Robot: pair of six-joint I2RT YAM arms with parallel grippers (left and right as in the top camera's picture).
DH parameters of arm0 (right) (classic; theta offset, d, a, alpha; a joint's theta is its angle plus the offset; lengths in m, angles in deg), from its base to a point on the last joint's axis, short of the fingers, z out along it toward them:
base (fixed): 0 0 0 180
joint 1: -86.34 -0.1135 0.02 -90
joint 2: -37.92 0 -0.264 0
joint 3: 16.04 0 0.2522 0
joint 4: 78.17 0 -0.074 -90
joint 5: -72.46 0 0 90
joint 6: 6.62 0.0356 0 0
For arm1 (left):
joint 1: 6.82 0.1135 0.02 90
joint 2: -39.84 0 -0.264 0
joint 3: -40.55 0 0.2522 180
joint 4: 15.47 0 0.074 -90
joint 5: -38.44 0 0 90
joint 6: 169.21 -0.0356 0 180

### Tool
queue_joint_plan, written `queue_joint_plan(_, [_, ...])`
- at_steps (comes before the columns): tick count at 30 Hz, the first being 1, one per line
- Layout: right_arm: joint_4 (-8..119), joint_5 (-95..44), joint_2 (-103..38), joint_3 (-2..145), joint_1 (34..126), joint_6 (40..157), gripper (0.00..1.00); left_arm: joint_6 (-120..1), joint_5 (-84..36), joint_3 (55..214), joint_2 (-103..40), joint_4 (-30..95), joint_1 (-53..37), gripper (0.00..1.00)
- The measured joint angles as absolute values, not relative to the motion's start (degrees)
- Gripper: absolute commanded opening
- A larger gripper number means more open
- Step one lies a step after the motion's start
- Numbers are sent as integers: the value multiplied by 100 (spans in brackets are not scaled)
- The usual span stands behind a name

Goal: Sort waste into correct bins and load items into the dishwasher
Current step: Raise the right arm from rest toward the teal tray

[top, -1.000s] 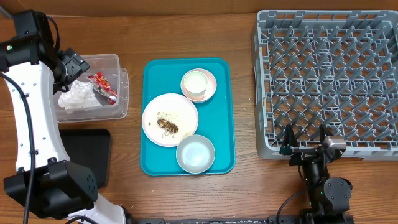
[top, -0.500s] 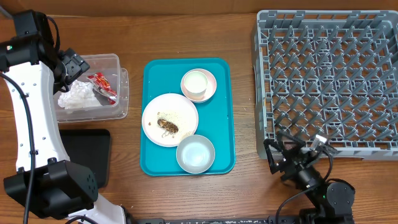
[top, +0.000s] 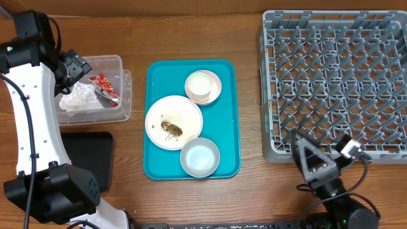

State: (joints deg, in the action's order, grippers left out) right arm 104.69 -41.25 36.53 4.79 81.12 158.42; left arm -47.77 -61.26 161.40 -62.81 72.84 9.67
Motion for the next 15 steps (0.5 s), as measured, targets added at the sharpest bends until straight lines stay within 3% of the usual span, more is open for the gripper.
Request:
queue_joint_plan(8, [9324,-3854,1948,2792,8112,14640,100,-4774,-6126,16138,-6281,7284,967,100])
queue_joint_plan(15, [7082,-4776,-1284,6156,8080,12697,99,-4774,-6132,16140,-6281,7282,967,100])
